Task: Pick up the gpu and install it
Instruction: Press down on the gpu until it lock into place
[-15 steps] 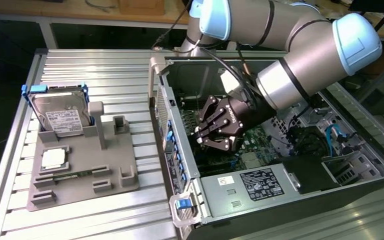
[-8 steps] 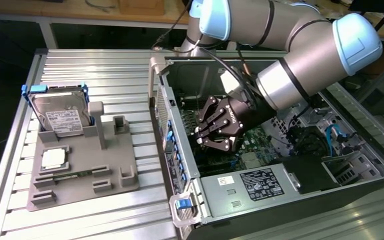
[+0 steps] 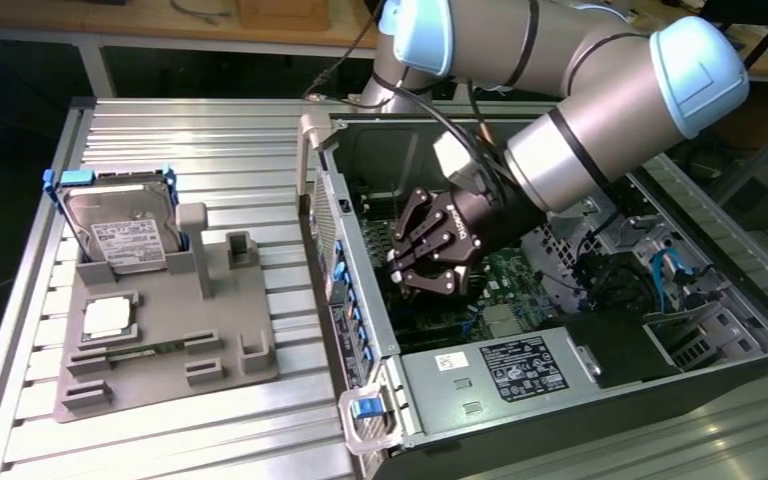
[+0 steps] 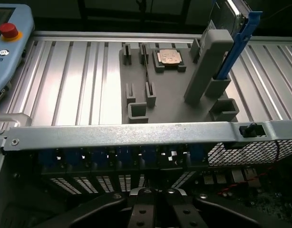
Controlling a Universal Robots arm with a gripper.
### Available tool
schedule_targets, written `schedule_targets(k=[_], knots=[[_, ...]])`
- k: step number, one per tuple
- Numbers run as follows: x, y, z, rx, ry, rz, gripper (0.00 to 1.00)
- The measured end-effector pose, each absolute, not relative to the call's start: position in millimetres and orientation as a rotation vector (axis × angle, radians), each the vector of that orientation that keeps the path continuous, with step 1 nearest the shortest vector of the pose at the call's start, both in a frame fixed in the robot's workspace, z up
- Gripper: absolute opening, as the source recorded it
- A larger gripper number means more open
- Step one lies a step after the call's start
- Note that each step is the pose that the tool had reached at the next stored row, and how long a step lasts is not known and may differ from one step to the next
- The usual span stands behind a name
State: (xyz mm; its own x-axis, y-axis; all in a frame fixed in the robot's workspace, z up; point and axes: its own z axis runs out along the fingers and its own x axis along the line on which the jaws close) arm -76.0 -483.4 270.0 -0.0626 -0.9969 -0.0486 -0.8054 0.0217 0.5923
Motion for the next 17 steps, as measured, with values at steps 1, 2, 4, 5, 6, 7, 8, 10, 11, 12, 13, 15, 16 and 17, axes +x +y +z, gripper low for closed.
schedule_targets(k=[1, 2, 4, 5, 6, 7, 8, 10, 11, 12, 13, 15, 16, 17], knots=[[-76.3, -483.0, 270.0, 1.836, -1.925, -0.679, 0.11], [-76.6, -482.7, 270.0, 1.837, -1.925, -0.678, 0.11], [-76.9, -482.7, 270.0, 1.837, -1.926, -0.677, 0.11], [-76.9, -483.2, 270.0, 1.837, -1.926, -0.677, 0.11], [-77.0, -484.3, 269.9, 1.837, -1.926, -0.677, 0.11], [-77.0, -485.3, 269.9, 1.837, -1.926, -0.677, 0.11], [-77.1, -485.9, 269.9, 1.837, -1.926, -0.677, 0.11], [-77.1, -486.6, 270.0, 1.837, -1.926, -0.677, 0.11], [-77.1, -486.8, 270.0, 1.837, -1.926, -0.677, 0.11], [-77.1, -487.1, 270.0, 1.837, -1.926, -0.677, 0.11], [-76.9, -487.2, 270.0, 1.837, -1.926, -0.677, 0.11], [-76.2, -487.2, 269.9, 1.837, -1.925, -0.678, 0.11], [-75.7, -487.2, 270.1, 1.836, -1.925, -0.679, 0.11], [-75.2, -487.2, 270.4, 1.836, -1.924, -0.679, 0.11]])
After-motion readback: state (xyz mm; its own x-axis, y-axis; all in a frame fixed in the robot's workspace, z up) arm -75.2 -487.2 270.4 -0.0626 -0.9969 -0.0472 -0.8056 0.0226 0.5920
